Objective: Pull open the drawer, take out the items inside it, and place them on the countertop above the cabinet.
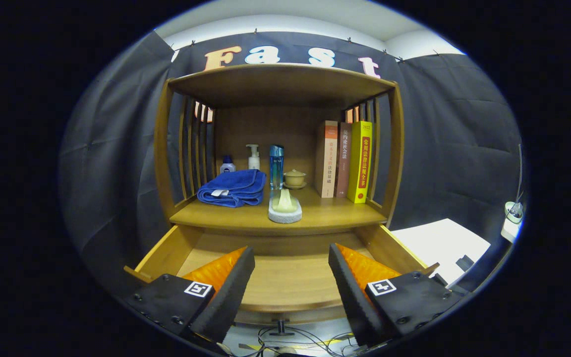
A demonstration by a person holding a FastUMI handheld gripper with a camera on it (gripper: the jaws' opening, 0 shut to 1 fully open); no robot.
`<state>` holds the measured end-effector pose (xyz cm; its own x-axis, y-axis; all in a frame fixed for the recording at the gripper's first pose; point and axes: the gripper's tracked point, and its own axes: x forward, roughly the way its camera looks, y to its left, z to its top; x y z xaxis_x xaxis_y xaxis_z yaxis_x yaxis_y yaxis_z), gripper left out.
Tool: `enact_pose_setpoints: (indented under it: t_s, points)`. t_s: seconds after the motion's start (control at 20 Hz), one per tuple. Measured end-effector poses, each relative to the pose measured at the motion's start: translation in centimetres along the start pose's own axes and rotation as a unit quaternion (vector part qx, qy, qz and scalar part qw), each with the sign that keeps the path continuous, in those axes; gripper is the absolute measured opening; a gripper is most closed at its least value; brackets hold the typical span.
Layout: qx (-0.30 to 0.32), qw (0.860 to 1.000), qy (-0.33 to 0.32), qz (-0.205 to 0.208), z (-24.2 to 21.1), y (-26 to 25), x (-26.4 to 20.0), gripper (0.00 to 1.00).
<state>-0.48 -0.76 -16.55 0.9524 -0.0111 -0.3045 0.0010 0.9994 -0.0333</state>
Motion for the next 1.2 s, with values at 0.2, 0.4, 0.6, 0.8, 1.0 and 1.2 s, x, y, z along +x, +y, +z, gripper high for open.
enact_pose_setpoints:
  t_s: [0.2, 0.4, 0.6, 0.8, 1.0, 1.2]
  points:
    - [-0.005, 1.000, 0.014, 0.003, -3.7, -0.3, -2.8, 0.98]
    - [-0.016, 1.000, 0.023, 0.005, -6.1, -0.3, -4.2, 0.98]
    - [-0.017, 0.999, 0.042, 0.020, -9.0, 0.7, -4.6, 0.98]
    - [-0.023, 0.998, 0.058, 0.024, -11.3, 1.2, -3.9, 0.98]
    - [-0.018, 0.998, 0.064, 0.020, -12.1, 1.1, -3.2, 0.98]
    - [-0.004, 0.997, 0.067, 0.024, -12.0, 1.2, -2.3, 0.98]
